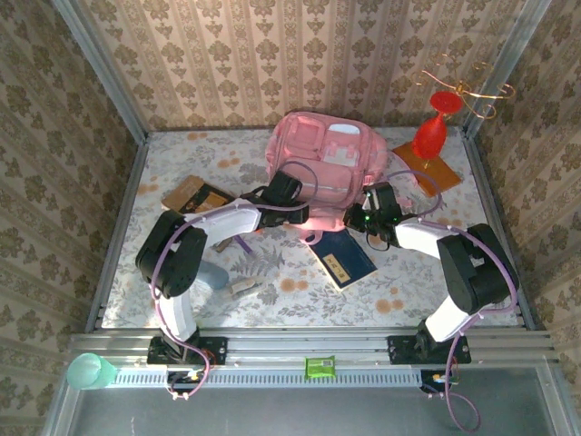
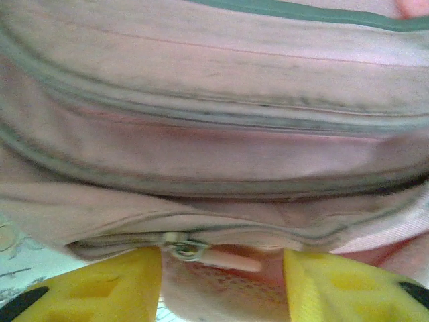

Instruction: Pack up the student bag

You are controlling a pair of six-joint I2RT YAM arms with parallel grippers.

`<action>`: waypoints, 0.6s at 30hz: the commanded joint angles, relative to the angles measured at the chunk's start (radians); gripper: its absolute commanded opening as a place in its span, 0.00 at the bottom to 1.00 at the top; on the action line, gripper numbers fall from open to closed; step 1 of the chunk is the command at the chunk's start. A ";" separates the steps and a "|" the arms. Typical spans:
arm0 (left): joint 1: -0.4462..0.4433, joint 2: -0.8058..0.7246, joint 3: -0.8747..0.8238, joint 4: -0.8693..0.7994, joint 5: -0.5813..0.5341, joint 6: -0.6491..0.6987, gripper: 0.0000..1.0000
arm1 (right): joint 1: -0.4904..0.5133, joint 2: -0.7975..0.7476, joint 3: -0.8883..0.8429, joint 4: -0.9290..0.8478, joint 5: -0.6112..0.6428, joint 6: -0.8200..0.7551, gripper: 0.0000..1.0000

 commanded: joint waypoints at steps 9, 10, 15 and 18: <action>0.017 -0.008 0.020 0.000 -0.135 0.018 0.40 | 0.008 0.032 0.014 0.000 -0.028 -0.039 0.00; 0.014 -0.006 0.030 -0.006 -0.138 0.027 0.38 | 0.008 0.034 0.015 0.000 -0.031 -0.040 0.00; 0.021 0.001 0.061 -0.034 -0.168 0.069 0.23 | 0.008 0.039 0.010 0.003 -0.031 -0.040 0.00; 0.035 0.004 0.064 -0.049 -0.166 0.082 0.17 | 0.008 0.037 0.006 0.000 -0.021 -0.045 0.00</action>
